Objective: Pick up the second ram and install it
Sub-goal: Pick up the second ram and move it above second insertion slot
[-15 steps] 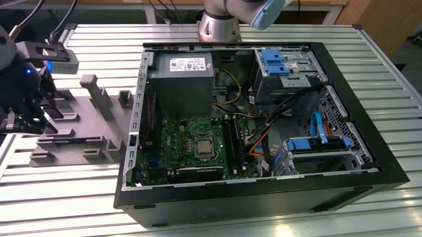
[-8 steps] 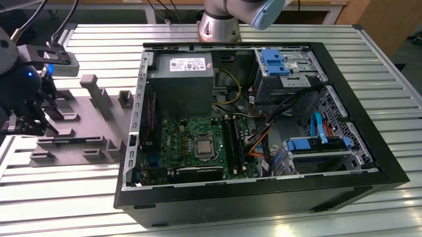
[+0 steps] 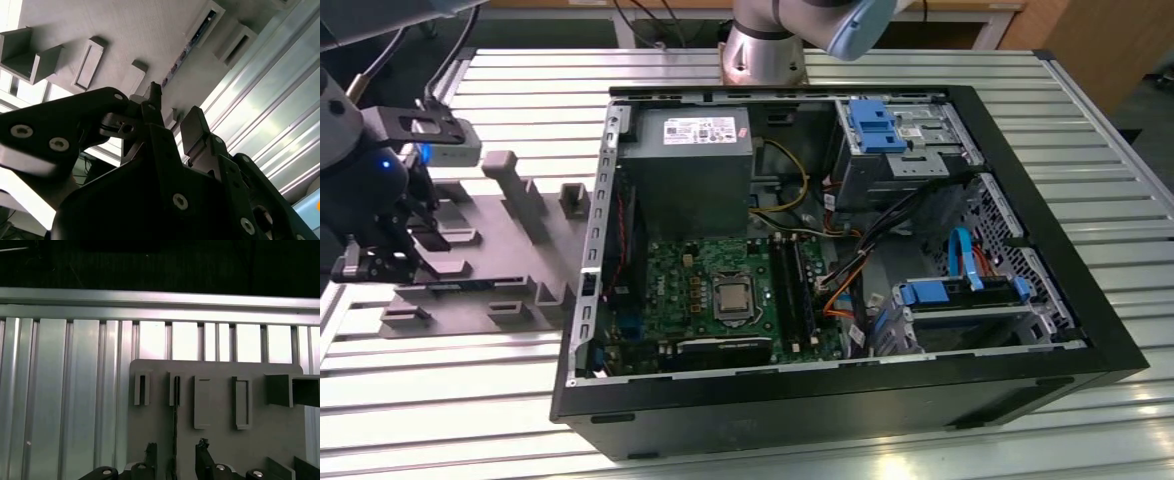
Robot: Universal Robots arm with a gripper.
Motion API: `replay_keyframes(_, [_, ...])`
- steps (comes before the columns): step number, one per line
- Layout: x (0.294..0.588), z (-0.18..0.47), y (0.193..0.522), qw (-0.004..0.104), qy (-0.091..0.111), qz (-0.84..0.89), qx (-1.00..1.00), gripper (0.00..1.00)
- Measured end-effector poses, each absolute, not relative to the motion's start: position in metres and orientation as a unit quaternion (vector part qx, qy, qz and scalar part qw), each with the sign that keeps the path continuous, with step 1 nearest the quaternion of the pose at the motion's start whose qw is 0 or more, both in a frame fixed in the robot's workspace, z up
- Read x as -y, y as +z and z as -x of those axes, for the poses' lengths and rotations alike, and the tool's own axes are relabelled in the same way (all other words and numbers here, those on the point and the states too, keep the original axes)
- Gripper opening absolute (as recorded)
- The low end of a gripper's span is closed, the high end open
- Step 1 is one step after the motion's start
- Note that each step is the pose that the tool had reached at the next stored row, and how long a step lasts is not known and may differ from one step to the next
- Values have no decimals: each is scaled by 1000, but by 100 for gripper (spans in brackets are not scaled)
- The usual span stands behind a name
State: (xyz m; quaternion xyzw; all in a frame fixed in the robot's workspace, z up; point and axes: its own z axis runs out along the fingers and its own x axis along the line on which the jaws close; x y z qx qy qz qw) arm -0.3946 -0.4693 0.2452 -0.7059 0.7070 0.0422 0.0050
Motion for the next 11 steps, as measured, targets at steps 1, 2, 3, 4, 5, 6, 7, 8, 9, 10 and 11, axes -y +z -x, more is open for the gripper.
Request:
replay_keyframes(1, [469,395,243,5,42,706,-707,43])
replay_keyframes(2, [469,395,242,5,42,706,-707,43])
replay_keyframes(3, [469,395,240,5,42,706,-707,43])
replay_keyframes(4, [469,395,238,5,42,706,-707,43])
replay_keyframes(5, [469,395,238,5,42,706,-707,43])
replay_keyframes(6, [469,395,238,5,42,706,-707,43])
replay_keyframes(7, [469,395,238,5,42,706,-707,43])
replay_keyframes(8, [469,395,237,5,42,706,-707,43])
replay_keyframes(9, [469,395,235,5,42,706,-707,43])
replay_keyframes(10, [469,395,233,5,42,706,-707,43])
replay_keyframes(11, [469,395,232,5,42,706,-707,43])
